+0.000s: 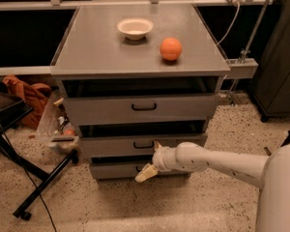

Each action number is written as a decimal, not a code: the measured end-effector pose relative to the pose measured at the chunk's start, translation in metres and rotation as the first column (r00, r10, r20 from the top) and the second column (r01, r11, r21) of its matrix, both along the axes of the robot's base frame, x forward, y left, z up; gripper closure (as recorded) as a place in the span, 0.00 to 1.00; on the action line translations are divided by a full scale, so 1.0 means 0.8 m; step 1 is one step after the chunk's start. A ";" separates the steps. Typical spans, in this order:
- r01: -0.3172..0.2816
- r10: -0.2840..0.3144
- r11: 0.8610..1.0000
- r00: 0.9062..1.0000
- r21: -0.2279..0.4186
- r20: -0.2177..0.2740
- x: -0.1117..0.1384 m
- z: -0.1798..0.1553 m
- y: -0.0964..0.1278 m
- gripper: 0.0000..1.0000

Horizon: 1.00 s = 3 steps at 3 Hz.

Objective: Close middle drawer

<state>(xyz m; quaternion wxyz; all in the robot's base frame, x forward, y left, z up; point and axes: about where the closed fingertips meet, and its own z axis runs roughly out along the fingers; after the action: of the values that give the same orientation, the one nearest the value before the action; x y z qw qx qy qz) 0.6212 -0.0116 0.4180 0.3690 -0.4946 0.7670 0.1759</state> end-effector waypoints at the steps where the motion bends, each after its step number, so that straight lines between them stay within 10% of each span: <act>1: -0.058 0.058 0.997 0.998 0.046 -0.003 0.002 0.000 0.001 0.00; 3: -0.033 0.032 0.999 0.998 0.013 0.050 -0.003 0.041 -0.029 0.00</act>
Offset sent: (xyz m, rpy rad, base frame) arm 0.0033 0.0004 0.0004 0.0347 -0.0017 0.0382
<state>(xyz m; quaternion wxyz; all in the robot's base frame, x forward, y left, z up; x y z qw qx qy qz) 0.6189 -0.0348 0.4506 0.3887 -0.5086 0.7482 0.1747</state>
